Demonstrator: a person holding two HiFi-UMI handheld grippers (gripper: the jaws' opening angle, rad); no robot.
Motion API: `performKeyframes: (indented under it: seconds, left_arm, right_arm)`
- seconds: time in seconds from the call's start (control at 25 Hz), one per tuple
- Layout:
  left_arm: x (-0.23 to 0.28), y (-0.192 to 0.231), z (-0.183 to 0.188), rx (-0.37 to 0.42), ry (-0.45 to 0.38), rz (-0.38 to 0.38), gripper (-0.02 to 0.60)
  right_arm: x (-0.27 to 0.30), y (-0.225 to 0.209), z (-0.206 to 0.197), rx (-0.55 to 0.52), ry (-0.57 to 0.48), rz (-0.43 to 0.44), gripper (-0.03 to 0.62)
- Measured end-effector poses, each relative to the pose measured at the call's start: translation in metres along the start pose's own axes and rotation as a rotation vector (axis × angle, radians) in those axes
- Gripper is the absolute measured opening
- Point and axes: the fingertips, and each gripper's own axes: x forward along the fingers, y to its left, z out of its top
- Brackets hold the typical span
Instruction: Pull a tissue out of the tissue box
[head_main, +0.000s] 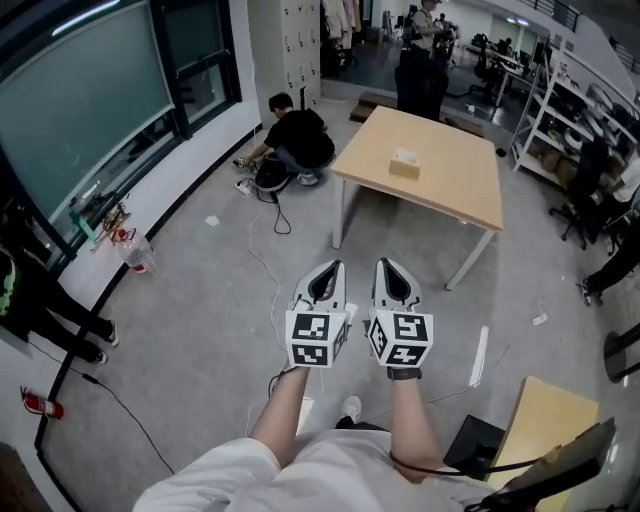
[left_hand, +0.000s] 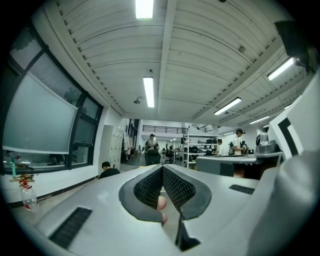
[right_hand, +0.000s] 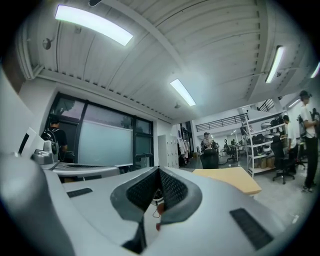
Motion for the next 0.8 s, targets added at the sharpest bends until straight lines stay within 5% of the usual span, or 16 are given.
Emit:
performKeyframes:
  seconds: [0.48,0.8]
  left_arm:
    - [0.179,-0.03,-0.009,-0.012,-0.004,-0.113,-0.012]
    - [0.305,0.008,-0.035,-0.068,0.033,-0.156,-0.012]
  right_arm:
    - [0.1,-0.143,0.001,0.033,-0.02,-0.107,-0.005]
    - [0.201,-0.2,-0.027,0.035,0.03,-0.163,-0.005]
